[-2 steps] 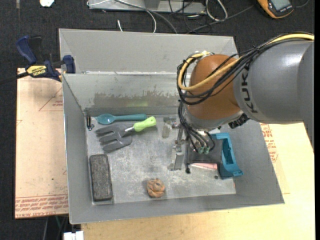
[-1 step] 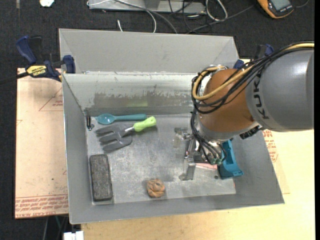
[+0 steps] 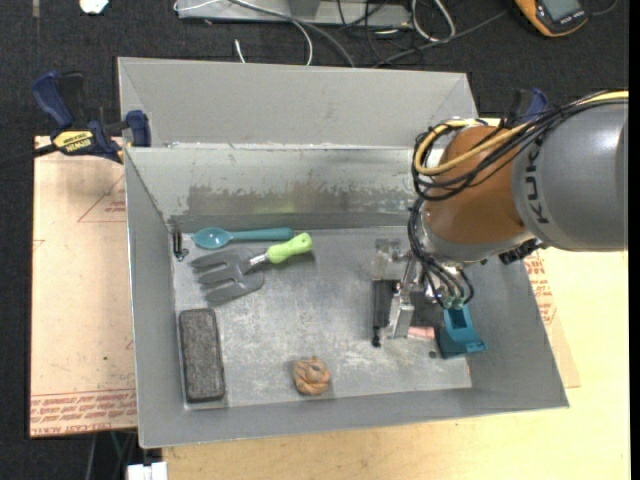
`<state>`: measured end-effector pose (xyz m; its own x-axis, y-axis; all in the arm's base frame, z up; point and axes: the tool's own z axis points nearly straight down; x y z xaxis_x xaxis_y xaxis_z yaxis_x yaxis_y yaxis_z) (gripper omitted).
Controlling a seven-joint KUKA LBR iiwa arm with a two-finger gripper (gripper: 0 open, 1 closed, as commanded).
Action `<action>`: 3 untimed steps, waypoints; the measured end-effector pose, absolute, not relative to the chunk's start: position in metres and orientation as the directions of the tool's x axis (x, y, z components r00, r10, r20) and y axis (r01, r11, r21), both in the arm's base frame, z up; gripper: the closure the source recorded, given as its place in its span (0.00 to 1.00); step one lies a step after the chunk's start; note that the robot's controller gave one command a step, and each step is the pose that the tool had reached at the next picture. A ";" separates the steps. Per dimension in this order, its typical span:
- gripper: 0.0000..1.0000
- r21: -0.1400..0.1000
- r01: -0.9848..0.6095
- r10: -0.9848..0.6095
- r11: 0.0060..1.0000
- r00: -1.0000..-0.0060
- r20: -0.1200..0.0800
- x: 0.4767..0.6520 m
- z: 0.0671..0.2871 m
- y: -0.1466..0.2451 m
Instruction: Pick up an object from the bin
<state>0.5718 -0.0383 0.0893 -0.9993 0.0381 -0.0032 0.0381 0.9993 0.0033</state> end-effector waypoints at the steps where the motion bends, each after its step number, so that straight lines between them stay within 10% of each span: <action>1: 1.00 0.010 -0.181 -0.181 0.983 -0.983 -0.005 0.548 0.071 -0.048; 2: 1.00 0.010 -0.181 -0.181 0.983 -0.984 -0.005 0.548 0.071 -0.048; 3: 1.00 0.010 -0.179 -0.179 0.984 -0.984 0.001 0.546 0.134 -0.058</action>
Offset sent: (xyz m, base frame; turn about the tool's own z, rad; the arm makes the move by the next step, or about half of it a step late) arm 0.0000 0.0000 0.0000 0.0000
